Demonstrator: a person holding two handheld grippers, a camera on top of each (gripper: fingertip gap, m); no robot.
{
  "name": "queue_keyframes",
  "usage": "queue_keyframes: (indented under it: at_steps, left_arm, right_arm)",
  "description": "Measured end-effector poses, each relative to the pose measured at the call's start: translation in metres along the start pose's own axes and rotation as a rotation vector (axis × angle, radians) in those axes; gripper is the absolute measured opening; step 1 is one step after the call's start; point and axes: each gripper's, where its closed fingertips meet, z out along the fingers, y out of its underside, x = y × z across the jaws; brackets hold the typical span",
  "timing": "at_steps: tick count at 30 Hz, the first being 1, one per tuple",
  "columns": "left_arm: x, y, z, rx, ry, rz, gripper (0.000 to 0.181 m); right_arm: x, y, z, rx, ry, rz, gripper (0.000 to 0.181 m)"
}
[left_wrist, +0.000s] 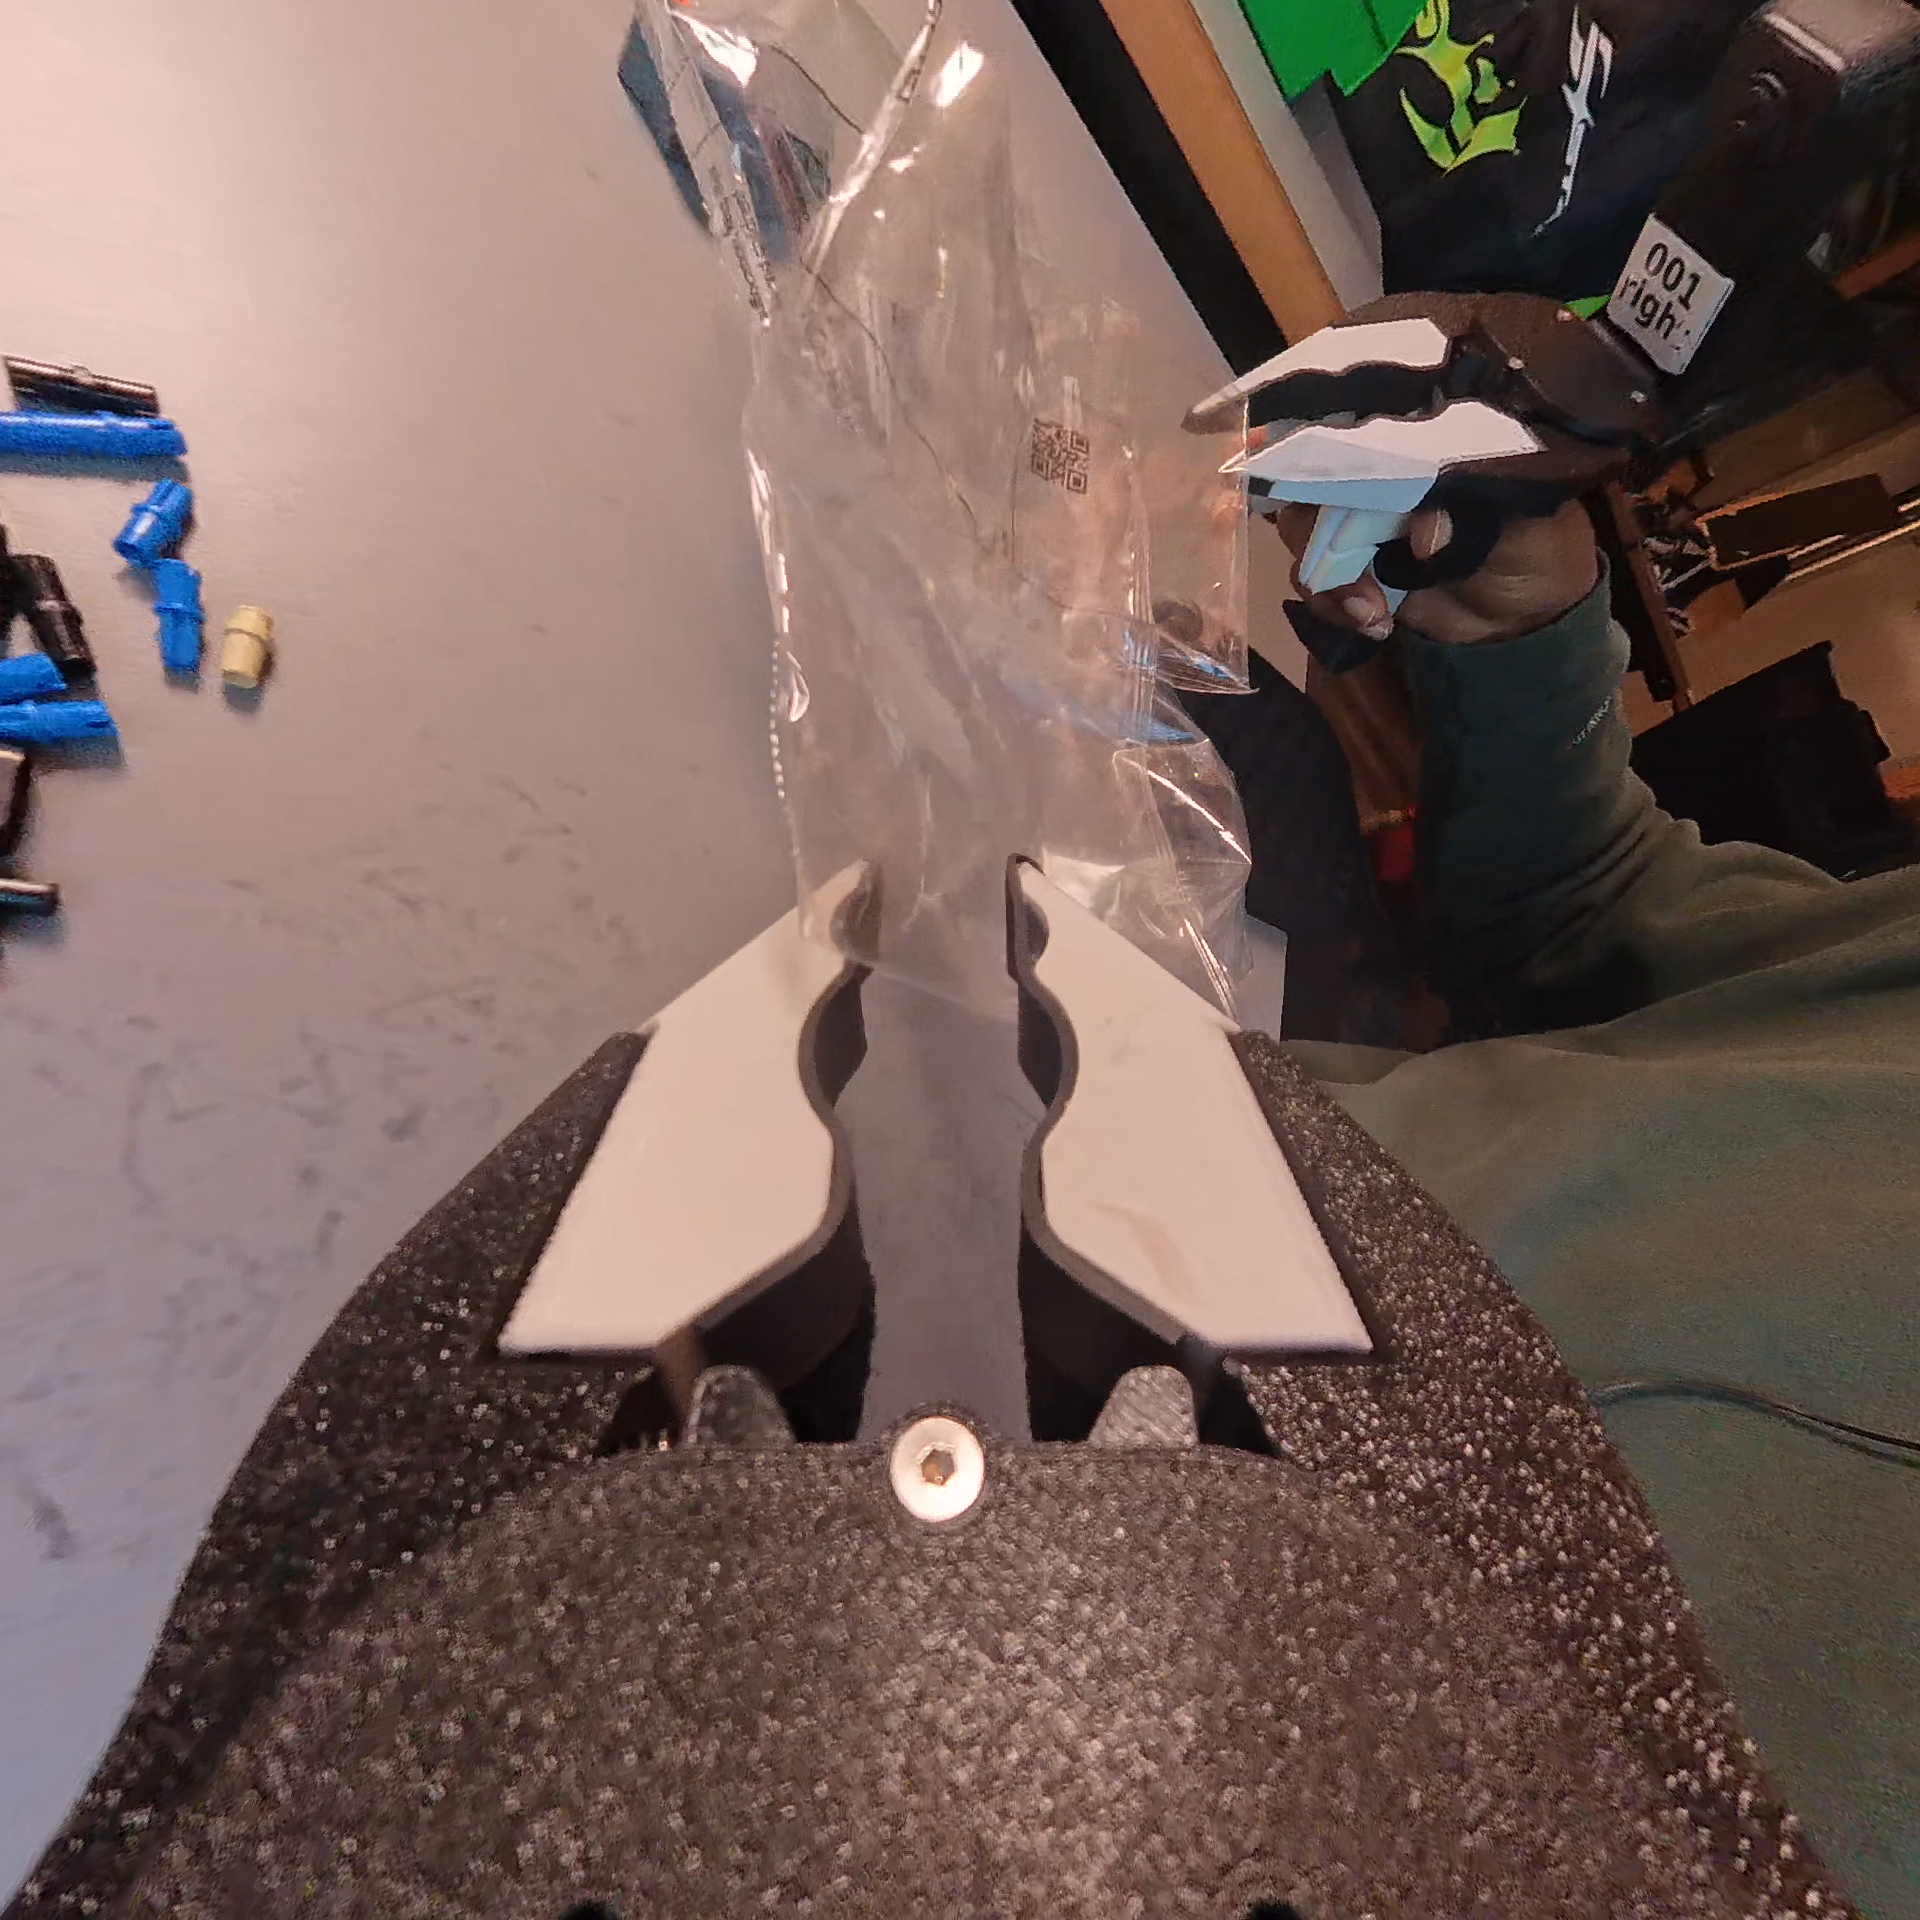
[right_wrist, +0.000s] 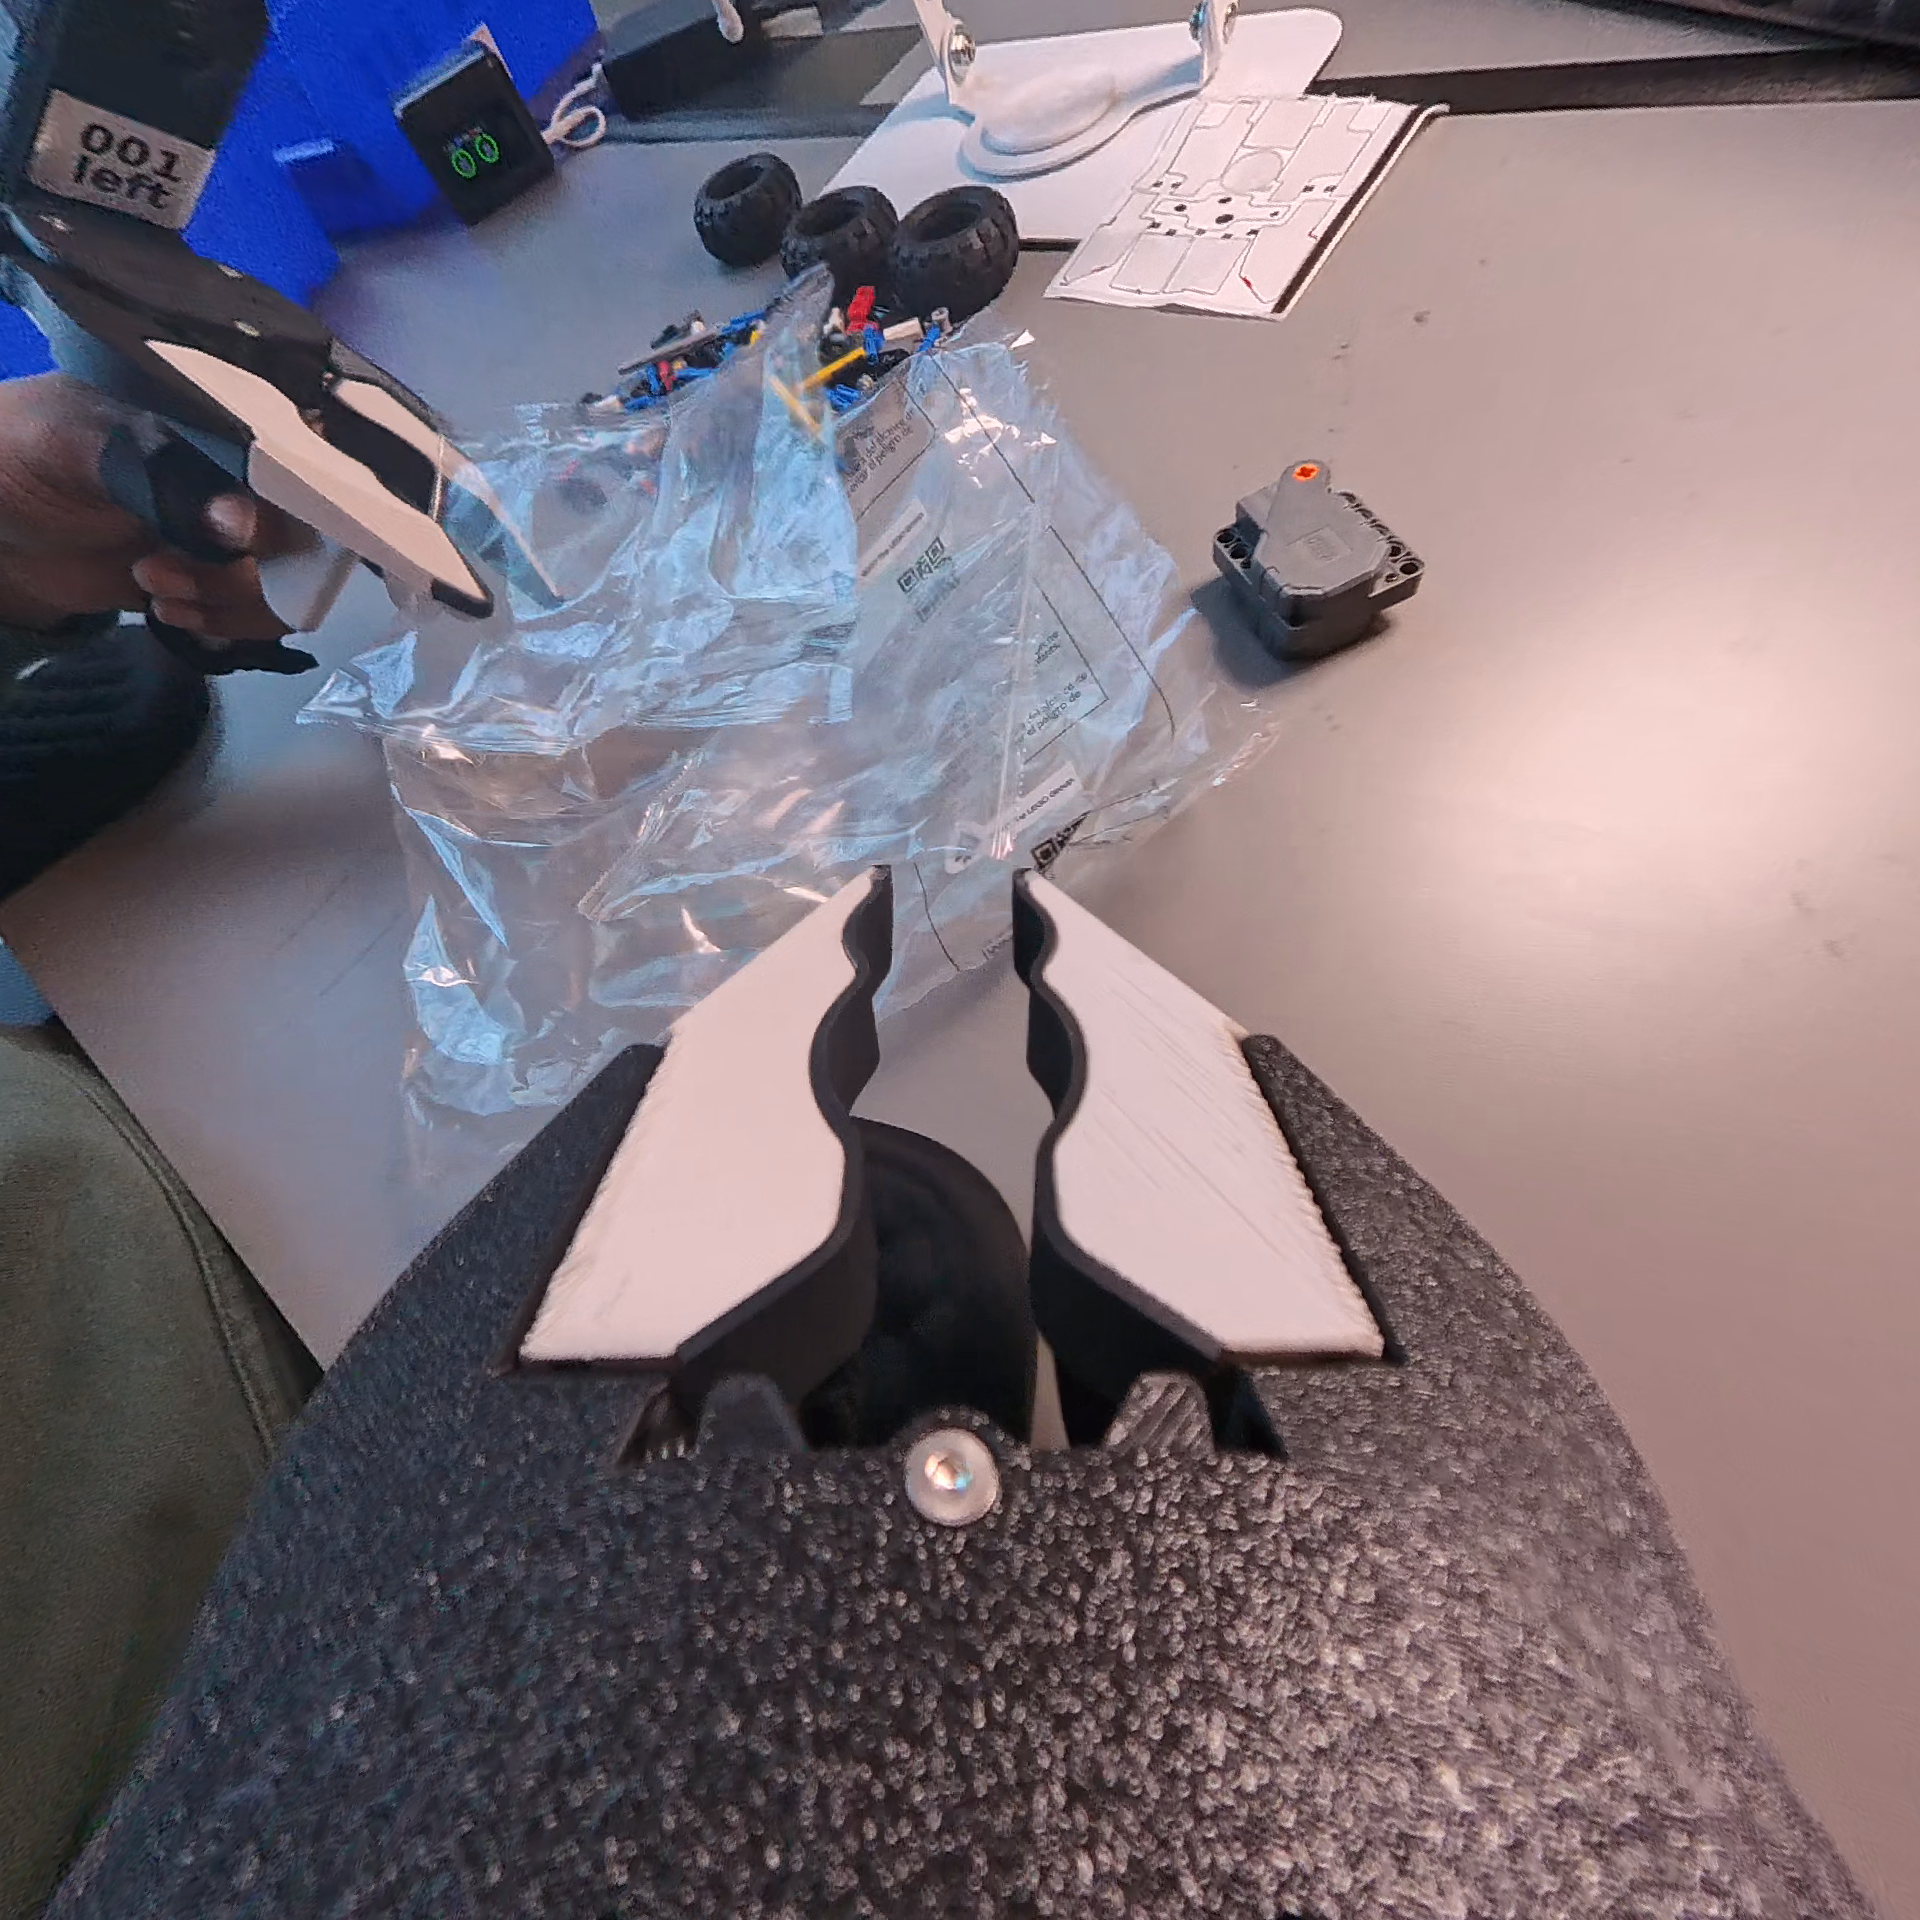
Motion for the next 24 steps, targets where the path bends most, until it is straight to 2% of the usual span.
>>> queue_keyframes:
  at_steps: [7,13,16,19,22,24]
  left_arm:
    - [-0.007,-0.006,-0.031,0.12,-0.017,0.057,0.003]
    - [-0.01,-0.009,-0.058,0.215,0.028,0.05,0.0]
    - [-0.014,-0.005,-0.069,0.22,0.033,0.034,0.0]
    - [-0.02,0.007,-0.081,0.165,0.019,0.013,0.0]
    - [-0.032,0.022,-0.095,0.134,-0.022,-0.027,0.0]
    - [-0.04,0.032,-0.106,0.144,-0.054,-0.058,0.0]
  right_arm:
    - [0.007,-0.006,-0.017,-0.025,-0.017,-0.048,0.045]
    - [0.027,-0.004,0.002,-0.092,0.007,-0.058,0.064]
    - [0.042,-0.02,0.008,-0.083,0.011,-0.133,0.065]
    - [0.058,-0.042,0.013,-0.09,-0.044,-0.16,0.062]
    - [0.065,-0.036,0.024,-0.202,-0.137,-0.189,0.063]
    - [0.051,-0.028,0.028,-0.241,-0.26,-0.186,0.066]
